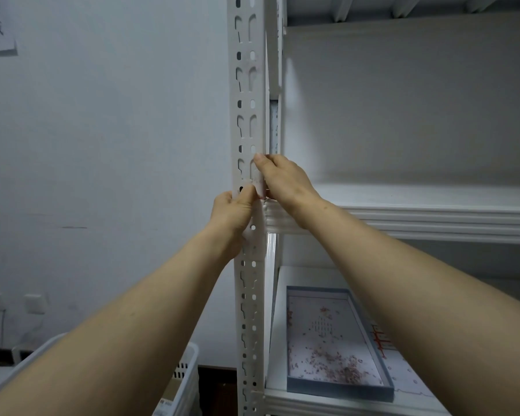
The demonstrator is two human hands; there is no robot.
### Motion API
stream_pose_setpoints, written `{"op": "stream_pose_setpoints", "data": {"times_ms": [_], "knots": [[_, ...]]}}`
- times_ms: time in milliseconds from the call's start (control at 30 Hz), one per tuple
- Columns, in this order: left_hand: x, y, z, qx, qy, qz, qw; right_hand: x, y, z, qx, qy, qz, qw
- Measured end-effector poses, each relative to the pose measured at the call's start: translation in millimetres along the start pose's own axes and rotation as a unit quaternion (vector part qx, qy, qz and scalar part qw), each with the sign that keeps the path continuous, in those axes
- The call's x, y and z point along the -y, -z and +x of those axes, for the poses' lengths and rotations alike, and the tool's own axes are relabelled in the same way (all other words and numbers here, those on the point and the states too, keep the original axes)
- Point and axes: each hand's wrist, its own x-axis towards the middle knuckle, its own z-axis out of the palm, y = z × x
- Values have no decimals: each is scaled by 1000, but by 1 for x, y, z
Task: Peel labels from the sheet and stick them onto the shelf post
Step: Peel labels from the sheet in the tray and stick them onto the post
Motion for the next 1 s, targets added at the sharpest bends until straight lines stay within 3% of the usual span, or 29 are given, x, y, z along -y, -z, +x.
{"op": "stream_pose_setpoints", "data": {"times_ms": [467, 733, 1000], "knots": [[6, 0, 7, -10, 0, 16, 1000, 0, 0, 1, 1, -3, 2, 1000], [4, 12, 7, 36, 14, 26, 999, 0, 1, 1, 9, -8, 20, 1000], [8, 8, 16, 12, -3, 83, 996, 0, 2, 1, 14, -9, 25, 1000]]}}
